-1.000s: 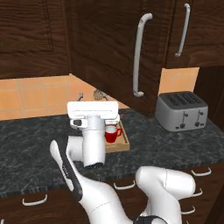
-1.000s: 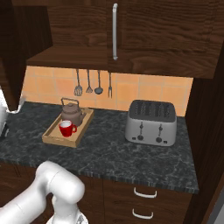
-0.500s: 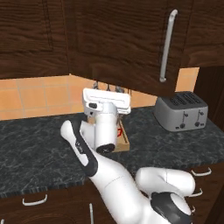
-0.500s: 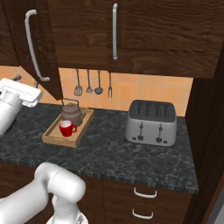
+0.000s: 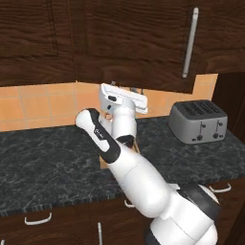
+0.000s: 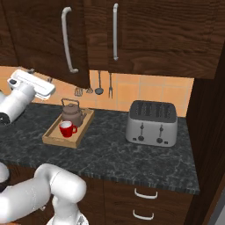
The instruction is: Pick the kettle from the counter and place it on the tray. Then pick the mug from the cabinet and place it on the tray. Then close the cabinet doors.
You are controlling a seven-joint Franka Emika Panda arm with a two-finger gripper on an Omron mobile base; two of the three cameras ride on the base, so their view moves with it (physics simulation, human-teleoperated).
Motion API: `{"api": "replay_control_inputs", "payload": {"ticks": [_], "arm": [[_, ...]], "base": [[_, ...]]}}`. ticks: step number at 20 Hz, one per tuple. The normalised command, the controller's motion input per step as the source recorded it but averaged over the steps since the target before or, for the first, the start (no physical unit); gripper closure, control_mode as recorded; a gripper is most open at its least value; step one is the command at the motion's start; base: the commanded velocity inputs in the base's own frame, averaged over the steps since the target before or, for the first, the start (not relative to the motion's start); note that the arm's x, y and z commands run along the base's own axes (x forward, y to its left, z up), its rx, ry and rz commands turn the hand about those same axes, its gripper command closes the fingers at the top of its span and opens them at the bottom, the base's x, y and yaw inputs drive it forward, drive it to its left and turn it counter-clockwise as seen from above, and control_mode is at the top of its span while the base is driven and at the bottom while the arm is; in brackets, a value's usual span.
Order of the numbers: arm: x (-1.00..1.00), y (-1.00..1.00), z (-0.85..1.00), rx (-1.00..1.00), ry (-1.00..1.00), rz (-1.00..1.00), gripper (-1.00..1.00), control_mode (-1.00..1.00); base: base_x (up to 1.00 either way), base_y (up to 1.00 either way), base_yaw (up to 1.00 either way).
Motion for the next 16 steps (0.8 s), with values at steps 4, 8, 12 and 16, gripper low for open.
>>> {"api": "replay_control_inputs", "payload": {"ticks": [4,8,12,16], "arm": [[0.41,0.00,0.99,0.01,0.33,0.00,-1.00,-1.00],[0.44,0.00,0.96,0.00,0.33,0.00,-1.00,-1.00],[0.52,0.00,0.77,0.00,0.33,0.00,-1.00,-1.00],[0.61,0.00,0.45,0.00,0.35,0.00,-1.00,-1.00]], "base": [[0.00,0.00,0.00],[0.00,0.00,0.00],[0.00,0.00,0.00],[0.00,0.00,0.00]]}}
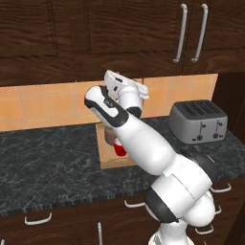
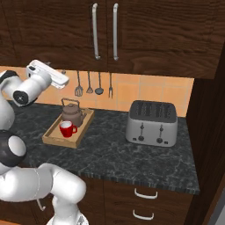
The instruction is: Pick the kettle from the counter and place it on the tray. Then pick the mug from the cabinet and place it on the tray. Then close the cabinet doors.
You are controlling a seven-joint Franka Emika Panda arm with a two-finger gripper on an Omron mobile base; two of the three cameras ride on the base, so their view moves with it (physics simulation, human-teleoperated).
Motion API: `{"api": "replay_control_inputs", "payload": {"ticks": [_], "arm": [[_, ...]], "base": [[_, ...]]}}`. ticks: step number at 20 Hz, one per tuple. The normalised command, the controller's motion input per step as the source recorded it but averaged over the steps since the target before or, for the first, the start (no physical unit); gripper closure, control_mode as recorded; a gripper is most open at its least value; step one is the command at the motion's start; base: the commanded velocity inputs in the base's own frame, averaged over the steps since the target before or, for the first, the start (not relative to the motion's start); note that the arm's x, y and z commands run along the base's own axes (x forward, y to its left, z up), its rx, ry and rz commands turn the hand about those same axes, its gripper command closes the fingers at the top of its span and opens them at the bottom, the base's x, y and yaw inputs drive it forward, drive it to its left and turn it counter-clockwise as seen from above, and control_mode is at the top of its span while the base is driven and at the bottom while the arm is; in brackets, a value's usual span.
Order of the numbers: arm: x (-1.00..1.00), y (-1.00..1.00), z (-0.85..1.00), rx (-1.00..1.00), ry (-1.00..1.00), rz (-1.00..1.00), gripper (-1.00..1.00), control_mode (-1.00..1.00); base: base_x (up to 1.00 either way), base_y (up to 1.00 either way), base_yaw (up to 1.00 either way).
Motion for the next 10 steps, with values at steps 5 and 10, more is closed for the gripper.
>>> {"api": "replay_control_inputs", "payload": {"ticks": [5,10], "arm": [[0.49,0.00,0.26,0.00,0.33,0.00,-1.00,-1.00],[0.38,0.00,0.10,0.00,0.31,0.00,-1.00,-1.00]], "base": [[0.00,0.00,0.00],[0.00,0.00,0.00]]}}
